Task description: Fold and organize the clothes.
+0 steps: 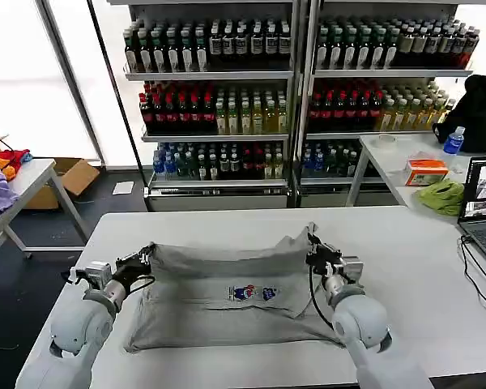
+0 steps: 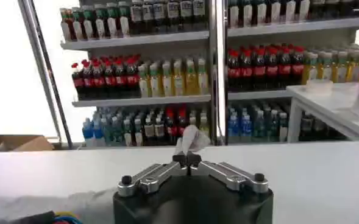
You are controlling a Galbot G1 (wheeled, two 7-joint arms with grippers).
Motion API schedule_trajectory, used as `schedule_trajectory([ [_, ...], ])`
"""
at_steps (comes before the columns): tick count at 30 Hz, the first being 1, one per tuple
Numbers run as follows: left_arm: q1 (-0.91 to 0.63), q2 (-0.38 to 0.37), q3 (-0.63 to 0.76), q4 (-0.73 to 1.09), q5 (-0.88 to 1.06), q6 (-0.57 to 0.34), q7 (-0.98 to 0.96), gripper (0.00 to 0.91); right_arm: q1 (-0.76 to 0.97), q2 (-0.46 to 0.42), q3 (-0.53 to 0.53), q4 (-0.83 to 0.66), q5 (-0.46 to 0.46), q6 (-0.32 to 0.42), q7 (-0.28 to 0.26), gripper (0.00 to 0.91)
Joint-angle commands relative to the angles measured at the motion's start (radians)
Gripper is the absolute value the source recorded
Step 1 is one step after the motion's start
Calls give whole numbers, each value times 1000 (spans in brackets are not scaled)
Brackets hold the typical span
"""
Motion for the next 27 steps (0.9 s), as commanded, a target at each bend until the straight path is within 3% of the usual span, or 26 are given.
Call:
schedule_trajectory([
  [1, 162, -13, -28, -101, 29, -1, 13, 0, -200, -25, 56, 119, -6, 14, 8, 0],
  [25, 187, -49, -18, -43, 99, -7, 44, 0, -266, -2, 39, -7, -94, 63, 17, 0],
  [26, 185, -50, -18, -43, 104, -7, 44, 50, -267, -1, 37, -10, -97, 64, 16, 0],
  [27, 184, -51, -18, -45, 107, -7, 44, 574, -268, 1, 36, -11, -102, 66, 16, 0],
])
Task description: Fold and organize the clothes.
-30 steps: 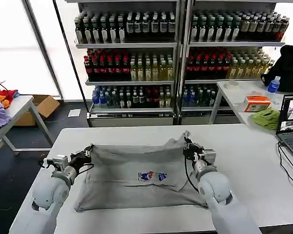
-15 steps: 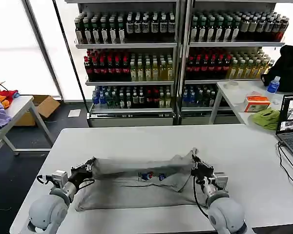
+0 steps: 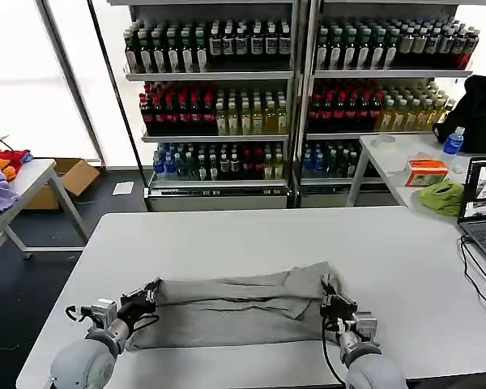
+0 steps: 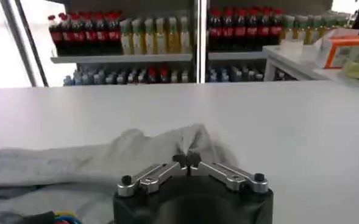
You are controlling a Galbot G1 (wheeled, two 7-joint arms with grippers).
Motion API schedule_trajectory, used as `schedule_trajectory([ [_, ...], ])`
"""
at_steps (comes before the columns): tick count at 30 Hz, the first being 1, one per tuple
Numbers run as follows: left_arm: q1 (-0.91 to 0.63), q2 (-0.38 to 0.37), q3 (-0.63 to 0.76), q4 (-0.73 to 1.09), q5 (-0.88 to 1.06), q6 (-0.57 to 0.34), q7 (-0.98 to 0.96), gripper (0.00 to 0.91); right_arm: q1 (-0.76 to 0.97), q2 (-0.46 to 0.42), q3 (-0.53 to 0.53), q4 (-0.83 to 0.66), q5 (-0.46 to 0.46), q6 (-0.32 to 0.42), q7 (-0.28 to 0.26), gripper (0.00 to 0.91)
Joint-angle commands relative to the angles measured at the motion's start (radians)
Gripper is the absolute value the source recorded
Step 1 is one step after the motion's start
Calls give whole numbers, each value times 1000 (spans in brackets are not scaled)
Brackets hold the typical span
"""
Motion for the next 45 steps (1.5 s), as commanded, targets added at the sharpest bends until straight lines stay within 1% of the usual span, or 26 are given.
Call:
schedule_trajectory([
  [1, 12, -4, -1, -1, 23, -1, 2, 836, -28, 5, 1, -20, -25, 10, -1, 0],
  [2, 11, -4, -1, -4, 27, -1, 0, 907, -28, 7, -1, -20, -29, 13, -1, 0],
  [3, 11, -3, -2, -11, 31, 0, -1, 907, -28, 10, -1, -18, -32, 12, 1, 50],
  [4, 11, -3, -2, -15, 33, 0, -1, 907, -28, 11, -1, -16, -36, 12, 1, 151],
  [5, 12, -2, -3, -19, 33, 1, -4, 907, -30, 14, -1, -13, -45, 13, -2, 816],
  [6, 12, -1, -4, -31, 35, 2, -9, 907, -35, 16, -1, -1, -58, 18, -5, 907],
  [10, 7, 0, -14, -60, 28, 5, -27, 907, -55, 14, 10, 87, -61, 17, -10, 907],
  [14, 0, -3, -30, -92, 6, 18, -52, 907, -78, -2, 43, 181, -53, 13, -9, 907],
  [18, 18, -43, -54, -115, 0, 40, -78, 907, -90, -23, 71, 268, -51, 9, -4, 907],
  [20, 37, -66, -65, -120, 2, 47, -87, 907, -86, -32, 80, 284, -45, 10, -3, 907],
  [23, 64, -115, -81, -126, 5, 63, -106, 907, -63, -36, 79, 260, -44, 18, 2, 907],
  [26, 87, -166, -98, -121, 15, 64, -117, 907, -21, -37, 61, 209, -34, 21, 9, 907],
  [30, 124, -236, -115, -124, 26, 57, -116, 907, 14, -34, 28, 180, -29, 22, 7, 907],
  [33, 127, -269, -118, -127, 34, 54, -115, 907, 42, -33, 5, 162, -27, 22, 8, 907],
  [37, 117, -288, -120, -117, 38, 57, -112, 907, 63, -45, -12, 156, -24, 20, 8, 907],
  [45, 123, -308, -111, -95, 50, 53, -99, 907, 44, -63, 2, 164, -10, 21, 7, 907],
])
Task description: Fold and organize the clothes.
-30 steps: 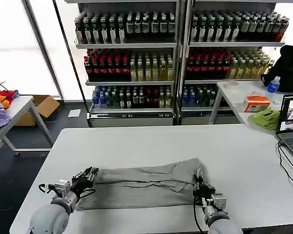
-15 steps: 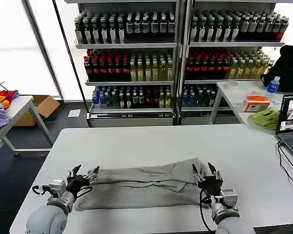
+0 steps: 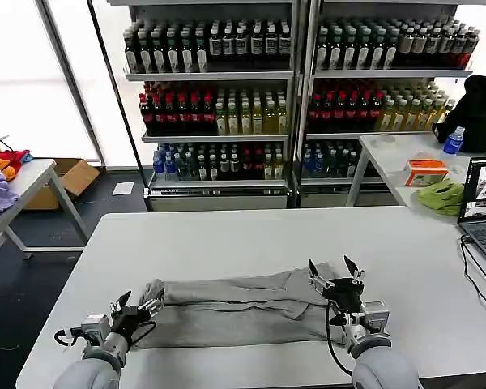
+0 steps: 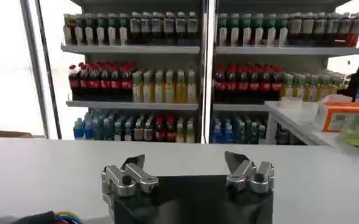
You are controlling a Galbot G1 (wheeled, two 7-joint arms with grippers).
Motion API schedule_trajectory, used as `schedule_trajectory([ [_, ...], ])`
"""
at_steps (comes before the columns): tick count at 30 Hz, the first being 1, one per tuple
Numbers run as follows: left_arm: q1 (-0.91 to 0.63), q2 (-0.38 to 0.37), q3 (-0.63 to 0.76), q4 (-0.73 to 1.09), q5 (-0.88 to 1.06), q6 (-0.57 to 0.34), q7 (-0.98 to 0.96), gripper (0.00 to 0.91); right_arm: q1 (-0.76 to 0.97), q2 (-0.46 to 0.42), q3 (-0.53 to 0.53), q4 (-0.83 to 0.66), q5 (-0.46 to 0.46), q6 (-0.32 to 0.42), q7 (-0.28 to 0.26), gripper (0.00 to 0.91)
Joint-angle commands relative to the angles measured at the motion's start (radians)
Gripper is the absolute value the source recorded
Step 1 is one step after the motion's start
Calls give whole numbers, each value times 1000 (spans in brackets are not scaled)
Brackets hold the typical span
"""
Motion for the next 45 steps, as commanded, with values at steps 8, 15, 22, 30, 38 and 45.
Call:
schedule_trajectory([
  [8, 15, -87, 2, 42, 23, -13, 35, 0, -2, -28, 15, 36, 20, -2, 3, 907],
  [15, 15, -92, -10, 72, 26, -40, 48, 0, -2, -39, 18, 37, 30, -3, 4, 907],
  [22, 26, -81, -32, 72, 27, -69, 59, 0, 12, -31, 9, 27, 34, -1, 3, 907],
  [30, 19, -34, -111, 90, 10, -102, 74, 0, 34, -30, 4, 22, 58, -6, 4, 907],
  [38, 6, 120, -318, 93, -72, -102, 82, 0, 43, -29, 4, 18, 70, -6, 8, 907],
  [45, 9, 355, -539, 150, -134, -98, 101, 0, 54, -29, 11, 10, 76, -5, 13, 907],
])
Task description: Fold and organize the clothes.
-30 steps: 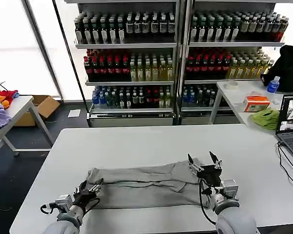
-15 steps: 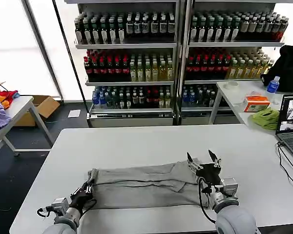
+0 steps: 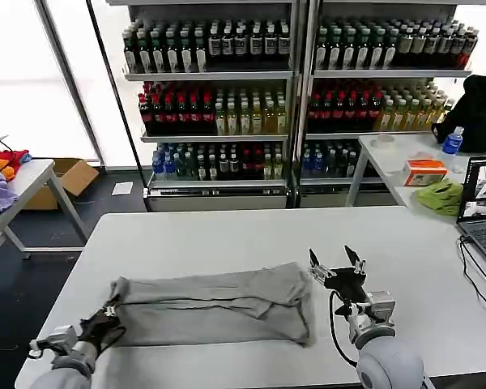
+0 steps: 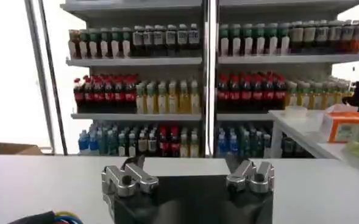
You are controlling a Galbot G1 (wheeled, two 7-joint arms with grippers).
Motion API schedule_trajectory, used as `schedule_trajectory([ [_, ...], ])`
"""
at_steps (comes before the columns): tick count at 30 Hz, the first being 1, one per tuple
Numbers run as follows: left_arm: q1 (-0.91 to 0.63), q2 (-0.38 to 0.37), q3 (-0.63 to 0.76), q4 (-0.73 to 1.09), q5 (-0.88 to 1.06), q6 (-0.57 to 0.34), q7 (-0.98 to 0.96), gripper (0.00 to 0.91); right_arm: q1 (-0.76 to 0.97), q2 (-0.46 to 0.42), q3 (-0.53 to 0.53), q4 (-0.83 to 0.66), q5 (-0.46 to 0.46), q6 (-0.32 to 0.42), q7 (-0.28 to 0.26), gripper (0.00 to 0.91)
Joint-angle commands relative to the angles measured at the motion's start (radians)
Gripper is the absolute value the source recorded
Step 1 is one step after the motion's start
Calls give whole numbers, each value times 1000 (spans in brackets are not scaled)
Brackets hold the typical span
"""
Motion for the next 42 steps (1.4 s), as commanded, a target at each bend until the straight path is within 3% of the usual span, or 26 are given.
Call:
schedule_trajectory([
  [1, -2, 315, -334, 75, -75, -14, 20, 0, 10, 1, 2, -9, 7, 0, 3, 907],
  [5, -13, 364, -352, 78, -2, -16, 35, 0, 16, 4, 2, -11, 7, 0, 6, 907],
  [8, -11, 350, -312, 0, 44, 18, 19, 0, 19, 7, 8, -6, 2, 1, 7, 907],
  [14, 19, 231, -73, -197, 85, 85, -42, 0, 0, 1, 19, 20, -14, -1, 10, 907],
  [23, -50, 92, 270, -148, 163, 102, -92, 0, -56, 17, 50, 61, -50, 3, 15, 907],
  [36, -86, 41, 438, -137, 150, 104, -121, 0, -77, 67, 16, 93, -105, -24, 21, 907],
  [42, -81, 17, 414, -132, 145, 104, -121, 0, -39, 65, -3, 47, -113, -31, 28, 907],
])
